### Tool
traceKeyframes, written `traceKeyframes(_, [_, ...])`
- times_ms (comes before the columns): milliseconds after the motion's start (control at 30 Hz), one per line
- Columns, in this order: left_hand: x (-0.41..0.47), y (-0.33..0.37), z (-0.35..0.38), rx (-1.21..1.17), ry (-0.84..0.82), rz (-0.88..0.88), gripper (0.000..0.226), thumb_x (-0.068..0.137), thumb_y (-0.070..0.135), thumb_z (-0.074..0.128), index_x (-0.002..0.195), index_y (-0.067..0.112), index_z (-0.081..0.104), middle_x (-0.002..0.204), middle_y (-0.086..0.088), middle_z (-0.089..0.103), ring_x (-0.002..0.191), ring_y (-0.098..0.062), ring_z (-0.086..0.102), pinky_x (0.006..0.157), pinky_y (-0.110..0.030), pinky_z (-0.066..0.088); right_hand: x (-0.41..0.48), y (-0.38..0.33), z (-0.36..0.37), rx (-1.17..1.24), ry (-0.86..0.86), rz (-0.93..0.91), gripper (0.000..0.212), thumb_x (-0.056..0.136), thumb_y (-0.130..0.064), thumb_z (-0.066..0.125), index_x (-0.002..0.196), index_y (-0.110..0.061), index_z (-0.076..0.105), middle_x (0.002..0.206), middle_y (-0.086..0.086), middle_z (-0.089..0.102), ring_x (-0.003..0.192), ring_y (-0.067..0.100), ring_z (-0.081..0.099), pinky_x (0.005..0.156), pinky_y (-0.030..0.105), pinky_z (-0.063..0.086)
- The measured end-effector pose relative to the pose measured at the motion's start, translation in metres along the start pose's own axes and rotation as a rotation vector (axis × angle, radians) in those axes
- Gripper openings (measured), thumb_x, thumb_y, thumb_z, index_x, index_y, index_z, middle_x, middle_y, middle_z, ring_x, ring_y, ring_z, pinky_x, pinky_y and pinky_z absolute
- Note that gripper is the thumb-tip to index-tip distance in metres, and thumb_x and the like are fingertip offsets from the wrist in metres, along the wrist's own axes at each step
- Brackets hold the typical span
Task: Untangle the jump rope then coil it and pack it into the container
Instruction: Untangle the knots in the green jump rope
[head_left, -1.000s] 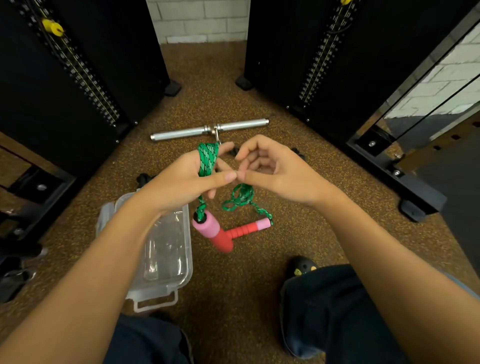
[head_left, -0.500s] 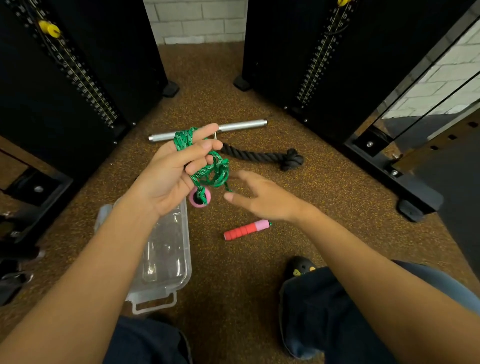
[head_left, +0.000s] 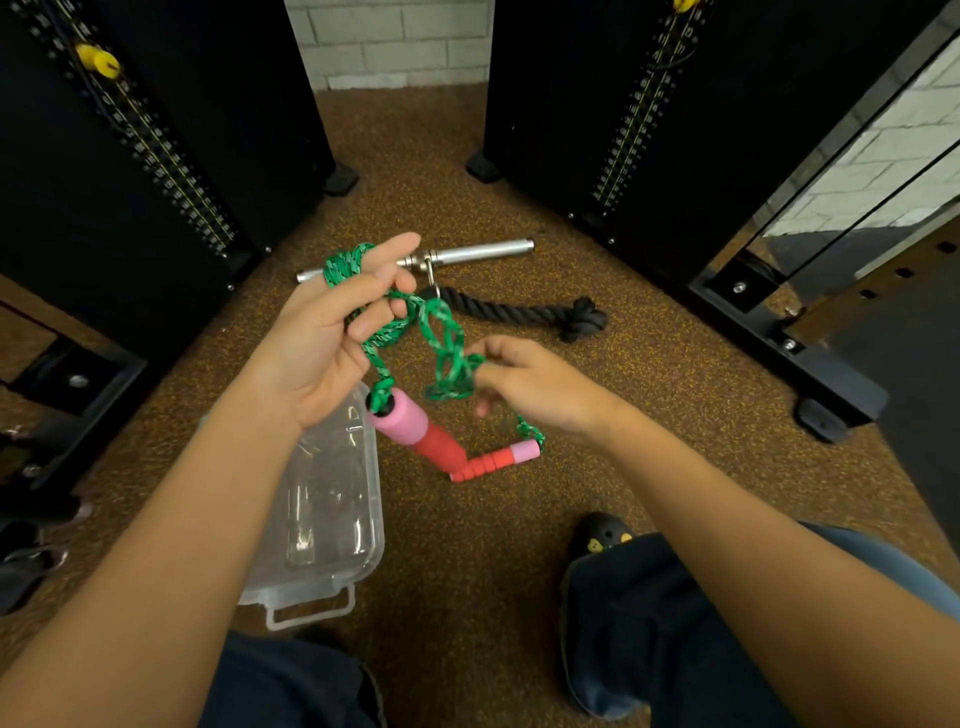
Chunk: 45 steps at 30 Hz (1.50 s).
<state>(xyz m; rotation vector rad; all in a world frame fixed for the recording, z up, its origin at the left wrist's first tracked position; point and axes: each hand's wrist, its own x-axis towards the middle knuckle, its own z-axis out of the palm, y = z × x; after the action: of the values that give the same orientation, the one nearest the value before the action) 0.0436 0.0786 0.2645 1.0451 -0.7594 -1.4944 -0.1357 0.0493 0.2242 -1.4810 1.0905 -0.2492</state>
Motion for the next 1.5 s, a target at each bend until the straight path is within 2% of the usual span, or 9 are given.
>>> traceKeyframes(200, [0.000, -0.003, -0.002, 0.580, 0.159, 0.048, 0.042, 0.063, 0.042, 0.066, 0.100, 0.020, 0.065, 0.064, 0.009, 0.051, 0.049, -0.001, 0.041, 0.058, -0.015, 0.039, -0.003, -0.008, -0.024, -0.018, 0.219, -0.113, 0.013, 0.093, -0.016, 0.049, 0.092, -0.023, 0.060, 0.079, 0.007, 0.060, 0.068, 0.011, 0.055, 0.083, 0.038, 0.048])
traceKeyframes(433, [0.004, -0.016, -0.004, 0.891, 0.091, -0.113, 0.015, 0.074, 0.029, 0.074, 0.085, 0.020, 0.068, 0.048, 0.011, 0.051, 0.035, 0.001, 0.041, 0.043, -0.016, 0.039, -0.002, -0.011, -0.025, 0.224, 0.196, -0.067, 0.014, 0.096, -0.005, 0.040, 0.100, -0.014, 0.050, 0.070, 0.004, 0.055, 0.062, 0.012, 0.055, 0.062, 0.022, 0.048])
traceKeyframes(567, [0.006, -0.016, -0.008, 0.814, 0.183, -0.077, 0.009, 0.077, 0.031, 0.071, 0.076, 0.024, 0.065, 0.059, 0.003, 0.051, 0.042, -0.002, 0.041, 0.045, -0.016, 0.037, 0.002, -0.001, -0.029, 0.271, 0.321, 0.059, 0.014, 0.094, -0.004, 0.038, 0.093, -0.017, 0.042, 0.073, 0.009, 0.057, 0.055, 0.016, 0.053, 0.055, 0.030, 0.046])
traceKeyframes(700, [0.009, -0.011, -0.016, 0.571, 0.299, -0.060, 0.026, 0.081, 0.028, 0.066, 0.092, 0.005, 0.064, 0.050, 0.012, 0.045, 0.043, -0.001, 0.037, 0.054, -0.016, 0.035, 0.001, 0.011, -0.042, -0.136, 0.526, 0.078, 0.018, 0.095, -0.007, 0.038, 0.083, -0.014, 0.050, 0.073, 0.000, 0.055, 0.058, 0.013, 0.055, 0.065, 0.038, 0.056])
traceKeyframes(833, [0.007, -0.009, -0.016, 0.586, 0.231, -0.058, 0.026, 0.081, 0.029, 0.066, 0.088, 0.004, 0.066, 0.053, 0.008, 0.040, 0.045, -0.003, 0.035, 0.051, -0.011, 0.039, 0.000, 0.007, -0.036, -0.284, 0.468, -0.115, 0.014, 0.094, -0.007, 0.044, 0.094, -0.018, 0.053, 0.087, -0.004, 0.053, 0.071, 0.005, 0.051, 0.062, 0.017, 0.045])
traceKeyframes(1033, [0.004, -0.016, -0.003, 0.605, 0.130, -0.117, 0.031, 0.070, 0.041, 0.069, 0.062, 0.013, 0.057, 0.043, 0.004, 0.037, 0.038, -0.005, 0.035, 0.067, -0.026, 0.042, -0.001, -0.005, -0.011, -0.145, 0.251, -0.270, 0.028, 0.085, -0.037, 0.062, 0.101, -0.015, 0.062, 0.095, 0.001, 0.063, 0.083, 0.008, 0.056, 0.077, 0.020, 0.046])
traceKeyframes(1200, [0.004, -0.018, -0.001, 0.602, 0.157, -0.106, 0.021, 0.074, 0.037, 0.069, 0.073, 0.016, 0.068, 0.049, 0.006, 0.041, 0.039, -0.001, 0.037, 0.066, -0.026, 0.040, 0.000, -0.002, -0.015, -0.183, 0.319, -0.209, 0.013, 0.087, -0.016, 0.061, 0.099, -0.012, 0.065, 0.080, 0.007, 0.064, 0.066, 0.007, 0.051, 0.061, 0.014, 0.042])
traceKeyframes(1333, [0.008, -0.015, -0.015, 0.560, 0.326, -0.075, 0.014, 0.083, 0.032, 0.064, 0.078, 0.019, 0.069, 0.053, 0.007, 0.038, 0.039, 0.000, 0.035, 0.070, -0.026, 0.038, -0.002, -0.004, -0.036, -0.142, 0.491, -0.089, 0.030, 0.091, -0.012, 0.051, 0.120, -0.021, 0.049, 0.078, 0.001, 0.058, 0.055, 0.005, 0.046, 0.043, 0.008, 0.036])
traceKeyframes(1500, [0.012, -0.015, -0.021, 0.587, 0.473, -0.062, 0.019, 0.089, 0.033, 0.058, 0.083, 0.018, 0.067, 0.061, 0.005, 0.041, 0.055, -0.008, 0.041, 0.077, -0.027, 0.044, 0.005, 0.001, -0.048, 0.271, 0.640, 0.153, 0.025, 0.094, -0.006, 0.032, 0.093, -0.017, 0.055, 0.077, 0.001, 0.049, 0.065, 0.011, 0.045, 0.072, 0.033, 0.047])
